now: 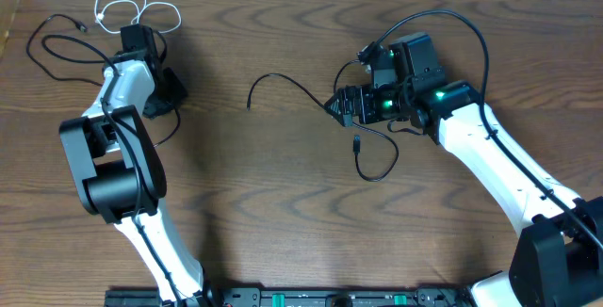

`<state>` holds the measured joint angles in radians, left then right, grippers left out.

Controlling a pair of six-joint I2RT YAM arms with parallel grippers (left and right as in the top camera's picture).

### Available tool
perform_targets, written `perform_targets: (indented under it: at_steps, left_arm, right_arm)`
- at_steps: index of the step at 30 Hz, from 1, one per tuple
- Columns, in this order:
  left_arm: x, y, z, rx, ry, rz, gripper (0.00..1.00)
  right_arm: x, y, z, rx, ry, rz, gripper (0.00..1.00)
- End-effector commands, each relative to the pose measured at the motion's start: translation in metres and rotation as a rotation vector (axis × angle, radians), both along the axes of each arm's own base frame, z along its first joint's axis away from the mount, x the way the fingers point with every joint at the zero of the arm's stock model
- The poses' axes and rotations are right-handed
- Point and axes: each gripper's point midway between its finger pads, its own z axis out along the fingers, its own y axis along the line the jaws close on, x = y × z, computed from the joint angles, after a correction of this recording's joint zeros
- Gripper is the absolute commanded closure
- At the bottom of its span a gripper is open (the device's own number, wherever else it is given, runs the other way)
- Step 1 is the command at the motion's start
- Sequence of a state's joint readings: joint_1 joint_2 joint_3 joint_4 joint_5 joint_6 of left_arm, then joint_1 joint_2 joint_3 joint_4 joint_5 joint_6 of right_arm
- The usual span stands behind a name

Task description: Untangle cables

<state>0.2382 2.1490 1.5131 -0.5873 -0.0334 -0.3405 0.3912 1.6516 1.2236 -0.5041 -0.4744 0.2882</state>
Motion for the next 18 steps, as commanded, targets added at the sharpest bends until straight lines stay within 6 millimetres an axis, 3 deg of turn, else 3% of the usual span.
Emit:
perform_targets:
  at_steps: [1, 6, 10, 18]
  left_arm:
    - [-0.010, 0.002, -0.020, -0.001, 0.055, 0.006, 0.52]
    - [-0.002, -0.003, -0.018, -0.034, 0.014, 0.014, 0.71]
    - [0.022, -0.016, -0.013, -0.145, -0.101, 0.078, 0.75]
    - [0.040, -0.012, -0.016, -0.169, -0.180, 0.185, 0.75]
  right_arm:
    - [0.000, 0.002, -0.001, 0.001, 0.004, 0.004, 0.01]
    - [0.000, 0.002, -0.001, 0.001, 0.004, 0.004, 0.01]
    - [0.000, 0.002, -0.001, 0.001, 0.005, 0.004, 0.01]
    - [-0.001, 0.001, -0.002, -0.014, -0.011, 0.030, 0.01]
